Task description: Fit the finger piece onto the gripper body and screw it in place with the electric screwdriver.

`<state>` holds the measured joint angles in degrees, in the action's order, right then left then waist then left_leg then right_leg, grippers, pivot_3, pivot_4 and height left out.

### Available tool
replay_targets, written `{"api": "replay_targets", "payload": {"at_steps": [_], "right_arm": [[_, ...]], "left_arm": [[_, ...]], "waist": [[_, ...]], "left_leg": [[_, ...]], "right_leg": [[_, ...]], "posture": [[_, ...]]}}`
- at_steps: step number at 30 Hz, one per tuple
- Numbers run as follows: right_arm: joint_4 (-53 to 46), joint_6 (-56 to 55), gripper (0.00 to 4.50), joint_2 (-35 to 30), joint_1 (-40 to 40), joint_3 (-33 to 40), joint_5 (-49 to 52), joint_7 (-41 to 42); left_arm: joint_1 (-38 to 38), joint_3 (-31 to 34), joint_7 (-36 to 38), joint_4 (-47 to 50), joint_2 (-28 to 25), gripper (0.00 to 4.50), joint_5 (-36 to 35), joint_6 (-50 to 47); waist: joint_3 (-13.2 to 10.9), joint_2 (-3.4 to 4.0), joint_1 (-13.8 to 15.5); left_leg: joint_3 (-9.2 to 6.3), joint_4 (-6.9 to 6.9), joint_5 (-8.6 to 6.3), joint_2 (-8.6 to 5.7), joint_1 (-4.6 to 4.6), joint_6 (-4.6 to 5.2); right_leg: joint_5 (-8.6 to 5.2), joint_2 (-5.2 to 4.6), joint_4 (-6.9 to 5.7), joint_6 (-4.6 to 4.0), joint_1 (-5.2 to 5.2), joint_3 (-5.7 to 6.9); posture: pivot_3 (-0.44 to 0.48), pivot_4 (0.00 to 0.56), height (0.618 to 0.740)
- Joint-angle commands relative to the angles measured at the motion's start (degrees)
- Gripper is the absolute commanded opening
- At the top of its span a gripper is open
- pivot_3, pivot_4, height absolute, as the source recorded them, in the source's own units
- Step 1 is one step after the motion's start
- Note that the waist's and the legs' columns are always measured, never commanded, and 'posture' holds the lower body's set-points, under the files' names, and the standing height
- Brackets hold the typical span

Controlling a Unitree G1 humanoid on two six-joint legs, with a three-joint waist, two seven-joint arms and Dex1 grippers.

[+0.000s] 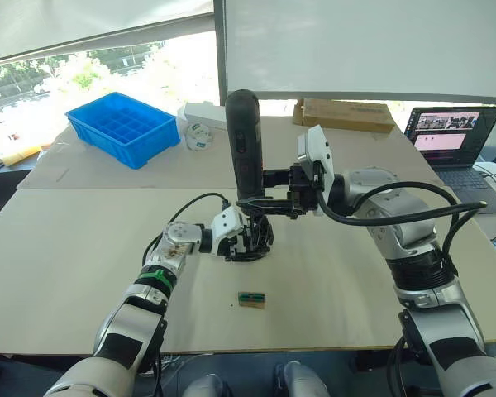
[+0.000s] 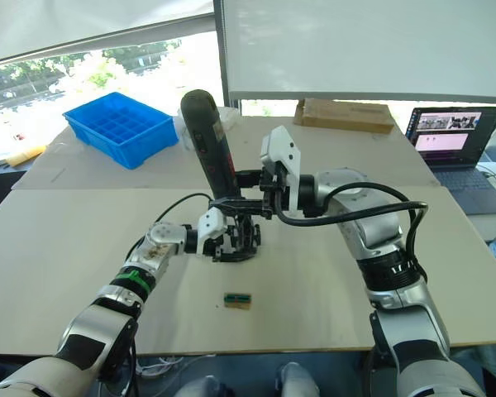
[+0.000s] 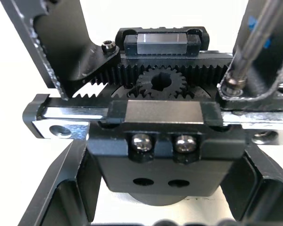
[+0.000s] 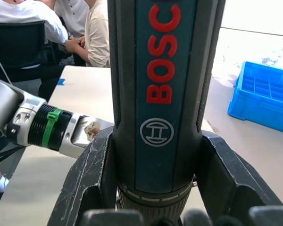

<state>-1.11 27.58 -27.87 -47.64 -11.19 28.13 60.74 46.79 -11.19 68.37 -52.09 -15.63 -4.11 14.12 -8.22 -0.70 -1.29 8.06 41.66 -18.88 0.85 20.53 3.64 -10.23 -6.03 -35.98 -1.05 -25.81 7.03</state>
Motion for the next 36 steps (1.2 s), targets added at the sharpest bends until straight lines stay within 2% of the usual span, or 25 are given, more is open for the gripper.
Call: {"api": "replay_targets", "payload": {"at_steps": [1, 8, 20, 26, 30, 33, 36], "right_arm": [[7.6, 2.7, 1.92, -2.5, 5.1, -6.1, -8.1, -0.8], [6.8, 2.9, 1.92, -2.6, 5.8, -5.6, -7.7, -1.4], [0.9, 4.6, 1.92, -3.1, 3.3, -1.1, -4.3, -3.0], [-4.3, 3.4, 1.92, 1.0, -5.2, 6.5, 2.7, -5.3], [-7.0, 4.7, 1.92, 3.7, -12.1, 12.0, 10.1, -5.9], [-9.4, 7.5, 1.92, 4.0, -13.4, 13.8, 14.4, -6.0], [-12.2, 10.6, 1.92, 4.0, -11.9, 14.6, 18.6, -6.2]], "left_arm": [[0.2, 1.8, 0.2, 2.8, -1.8, 2.81, -0.7, 0.8], [0.0, 1.8, 0.1, 3.0, -1.8, 2.81, -0.7, 0.7], [0.1, 1.7, 0.0, 2.6, -1.4, 2.81, -0.6, 0.9], [0.1, 1.0, 0.3, 2.0, -1.3, 2.81, 0.1, 1.5], [-0.2, 0.4, 0.3, 1.5, -1.4, 2.81, 0.9, 2.2], [-0.4, 0.1, 1.8, 1.6, -1.2, 2.81, 0.5, 2.6], [-0.2, 0.1, 1.4, 1.8, -1.0, 2.81, 0.6, 2.3]], "waist": [[0.0, 0.00, -0.1], [0.0, -0.01, -0.3], [0.0, -0.01, -0.3], [0.0, -0.02, -0.2], [-0.2, 0.07, -0.1], [-0.2, 0.07, 0.3], [-0.2, 0.07, 0.2]], "left_leg": [[0.00, -0.04, 0.00, 0.00, -0.08, 0.01], [-0.06, -0.37, -0.03, 0.03, -0.64, 0.02], [-0.06, -0.44, -0.03, 0.02, -0.65, 0.01], [-0.08, -0.45, -0.02, 0.02, -0.26, 0.01], [-0.03, -0.12, 0.09, -0.04, 0.78, -0.03], [-0.07, -0.03, 0.10, -0.02, 1.03, -0.03], [-0.14, -0.08, 0.07, 0.02, 0.87, 0.01]], "right_leg": [[0.00, -0.07, 0.02, 0.00, 0.10, 0.01], [-0.04, -0.34, 0.17, -0.06, 0.56, 0.04], [-0.05, -0.44, 0.21, -0.07, 0.55, 0.00], [-0.03, -0.47, 0.22, -0.11, 0.20, 0.00], [0.08, -0.37, -0.06, -0.23, -0.82, 0.15], [0.09, 0.14, -0.12, -0.22, -0.83, 0.45], [0.11, 0.28, 0.18, -0.13, -0.51, 0.48]], "posture": [[0.000, 0.150, 0.738], [0.000, 0.150, 0.738], [0.000, 0.150, 0.738], [0.000, 0.150, 0.738], [0.000, 0.150, 0.738], [0.000, 0.150, 0.738], [0.000, 0.150, 0.738]]}}
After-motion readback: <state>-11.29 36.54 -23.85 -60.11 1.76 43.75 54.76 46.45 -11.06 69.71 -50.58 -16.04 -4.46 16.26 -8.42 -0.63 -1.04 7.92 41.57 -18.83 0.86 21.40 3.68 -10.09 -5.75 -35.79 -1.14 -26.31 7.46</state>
